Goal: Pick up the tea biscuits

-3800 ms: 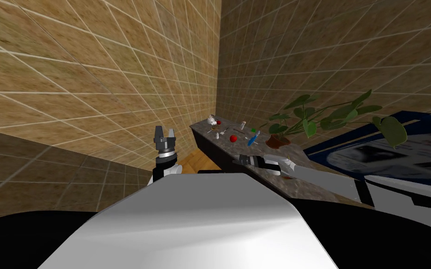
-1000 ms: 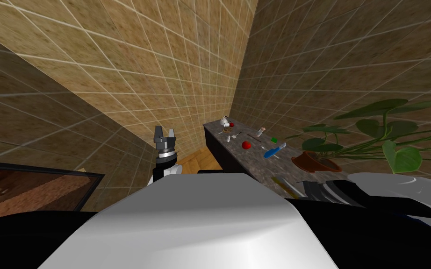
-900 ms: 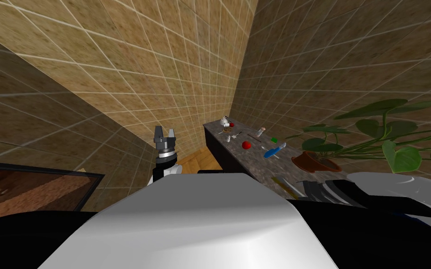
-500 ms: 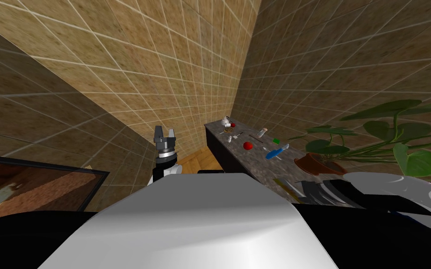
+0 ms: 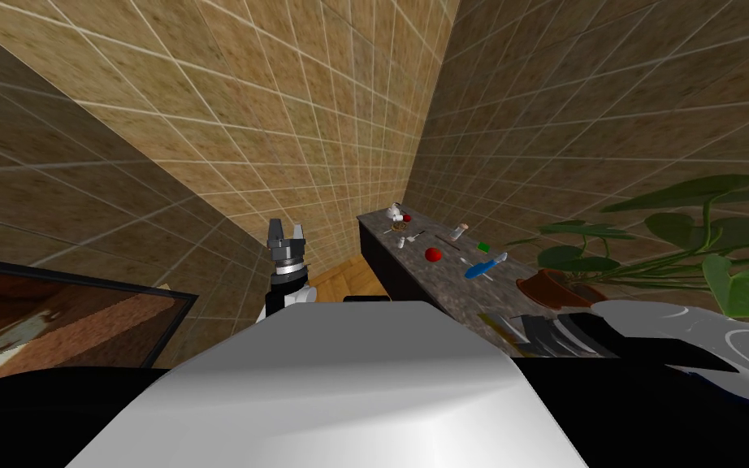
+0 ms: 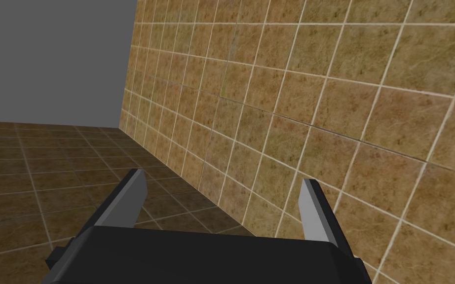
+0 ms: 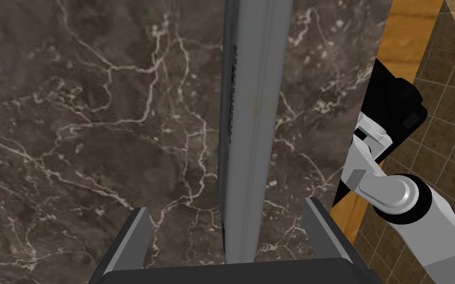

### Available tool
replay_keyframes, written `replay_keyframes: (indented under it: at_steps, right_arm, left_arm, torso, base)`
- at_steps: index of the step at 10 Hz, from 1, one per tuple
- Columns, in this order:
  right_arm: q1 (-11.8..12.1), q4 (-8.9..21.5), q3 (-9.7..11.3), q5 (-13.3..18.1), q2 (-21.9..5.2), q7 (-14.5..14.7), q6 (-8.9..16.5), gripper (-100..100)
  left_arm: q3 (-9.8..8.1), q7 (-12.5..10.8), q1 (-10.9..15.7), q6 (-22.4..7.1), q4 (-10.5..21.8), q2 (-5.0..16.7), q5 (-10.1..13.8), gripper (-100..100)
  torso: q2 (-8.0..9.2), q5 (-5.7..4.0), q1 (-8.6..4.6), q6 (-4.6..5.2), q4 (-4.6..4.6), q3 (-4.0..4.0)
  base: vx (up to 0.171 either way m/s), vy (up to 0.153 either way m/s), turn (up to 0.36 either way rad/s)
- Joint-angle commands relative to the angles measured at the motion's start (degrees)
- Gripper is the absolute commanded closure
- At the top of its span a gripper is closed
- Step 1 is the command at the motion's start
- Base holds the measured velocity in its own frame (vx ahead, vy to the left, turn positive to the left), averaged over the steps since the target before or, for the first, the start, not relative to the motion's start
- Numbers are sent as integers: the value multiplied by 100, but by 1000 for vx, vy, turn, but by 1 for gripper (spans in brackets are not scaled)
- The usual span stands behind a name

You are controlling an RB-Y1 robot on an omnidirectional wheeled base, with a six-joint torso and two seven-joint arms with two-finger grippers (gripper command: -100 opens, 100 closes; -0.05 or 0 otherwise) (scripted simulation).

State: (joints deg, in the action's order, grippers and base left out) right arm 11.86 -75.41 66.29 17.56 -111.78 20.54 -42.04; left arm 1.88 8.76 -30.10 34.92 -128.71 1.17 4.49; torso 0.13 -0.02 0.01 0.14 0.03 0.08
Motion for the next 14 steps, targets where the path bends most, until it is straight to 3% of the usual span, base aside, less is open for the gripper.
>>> replay_keyframes:
  at_steps: [1, 2, 5, 6, 9, 10, 13, 14]
  right_arm:
    - [176, 2, -141, 1, 1, -2, 1, -100]
    - [398, 293, -385, 1, 252, 84, -149, -100]
    - [918, 317, -863, 1, 252, 84, -149, -100]
    - [1094, 609, -1049, 2, 504, 169, -299, -100]
    - [1654, 632, -1543, 2, 504, 169, -299, -100]
    - [1827, 910, -1718, 3, 755, 254, -448, -100]
    - [2324, 947, -2245, 3, 755, 254, -448, -100]
    - [2401, 947, -2308, 3, 755, 254, -448, -100]
  left_arm:
    - [0, 0, 0, 0, 0, 0, 0, 0]
    - [0, 0, 0, 0, 0, 0, 0, 0]
    - [0, 0, 0, 0, 0, 0, 0, 0]
    - [0, 0, 0, 0, 0, 0, 0, 0]
    - [0, 0, 0, 0, 0, 0, 0, 0]
    - [0, 0, 0, 0, 0, 0, 0, 0]
    - [0, 0, 0, 0, 0, 0, 0, 0]
    - [0, 0, 0, 0, 0, 0, 0, 0]
  torso:
    - [0, 0, 0, 0, 0, 0]
    - [0, -1, -2, 0, 0, 0]
    - [0, 1, 3, 1, 0, 0]
    - [0, 0, 0, 0, 0, 0]
    - [1, 1, 3, 1, 0, 0]
    - [1, 1, 0, 0, 0, 0]
    - [1, 2, 4, 1, 0, 0]
    - [1, 1, 1, 1, 0, 0]
  base:
    - [0, 0, 0]
    - [-2, 22, 149]
    - [0, 13, 16]
    - [0, 24, 155]
    - [0, 14, 11]
    - [0, 21, 158]
    - [0, 15, 11]
    - [0, 0, 0]
